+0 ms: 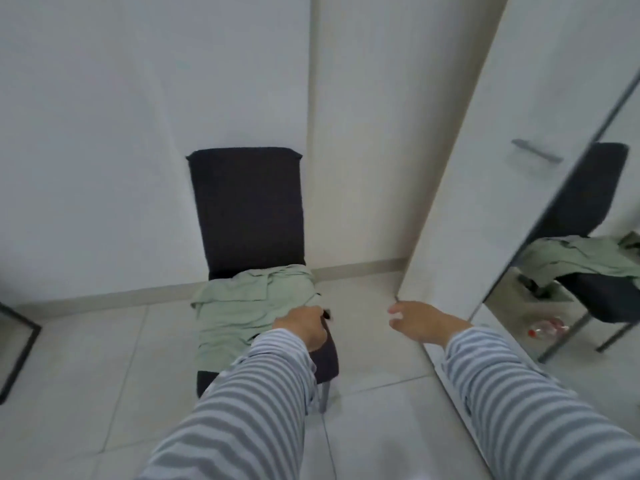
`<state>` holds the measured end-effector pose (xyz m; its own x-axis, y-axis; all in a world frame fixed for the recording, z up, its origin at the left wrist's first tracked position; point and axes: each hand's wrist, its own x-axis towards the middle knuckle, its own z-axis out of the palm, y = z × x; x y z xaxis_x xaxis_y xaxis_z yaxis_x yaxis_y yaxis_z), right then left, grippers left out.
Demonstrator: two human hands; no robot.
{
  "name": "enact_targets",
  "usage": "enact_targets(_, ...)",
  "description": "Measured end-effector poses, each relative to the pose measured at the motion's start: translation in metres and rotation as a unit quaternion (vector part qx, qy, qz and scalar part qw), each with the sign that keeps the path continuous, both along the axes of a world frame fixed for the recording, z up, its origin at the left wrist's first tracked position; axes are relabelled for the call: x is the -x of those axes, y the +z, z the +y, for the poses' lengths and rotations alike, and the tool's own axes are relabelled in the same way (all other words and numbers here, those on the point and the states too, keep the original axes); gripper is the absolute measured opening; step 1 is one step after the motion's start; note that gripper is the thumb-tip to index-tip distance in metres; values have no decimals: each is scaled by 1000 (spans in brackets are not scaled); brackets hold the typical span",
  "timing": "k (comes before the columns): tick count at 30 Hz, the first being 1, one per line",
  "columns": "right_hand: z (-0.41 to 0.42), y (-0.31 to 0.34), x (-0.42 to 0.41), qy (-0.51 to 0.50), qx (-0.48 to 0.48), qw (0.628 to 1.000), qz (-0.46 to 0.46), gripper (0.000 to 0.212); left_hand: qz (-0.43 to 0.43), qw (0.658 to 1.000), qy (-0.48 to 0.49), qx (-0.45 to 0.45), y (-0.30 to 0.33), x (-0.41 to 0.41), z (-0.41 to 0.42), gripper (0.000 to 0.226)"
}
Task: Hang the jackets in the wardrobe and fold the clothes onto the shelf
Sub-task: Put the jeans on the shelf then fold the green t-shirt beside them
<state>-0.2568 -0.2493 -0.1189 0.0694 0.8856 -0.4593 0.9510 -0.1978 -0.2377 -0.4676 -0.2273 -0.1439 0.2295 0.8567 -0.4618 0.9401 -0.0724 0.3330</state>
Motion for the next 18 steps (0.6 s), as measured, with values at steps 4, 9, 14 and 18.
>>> enact_targets(4, 67, -26, 88, 54, 13, 998, 22, 42, -8, 997, 70, 16, -20, 90, 40, 53)
enact_targets(9, 134, -75, 197, 122, 38, 990, 62, 42, 1, 992, 124, 35, -62, 192, 89, 56)
enact_targets(14, 168, -132, 277, 164, 102, 976, 104, 47, -5, 984, 159, 80, -120, 249, 119, 57)
enact_targets(18, 184, -185, 311, 174, 130, 971, 99, 46, -24, 980, 167, 103, -172, 268, 130, 58)
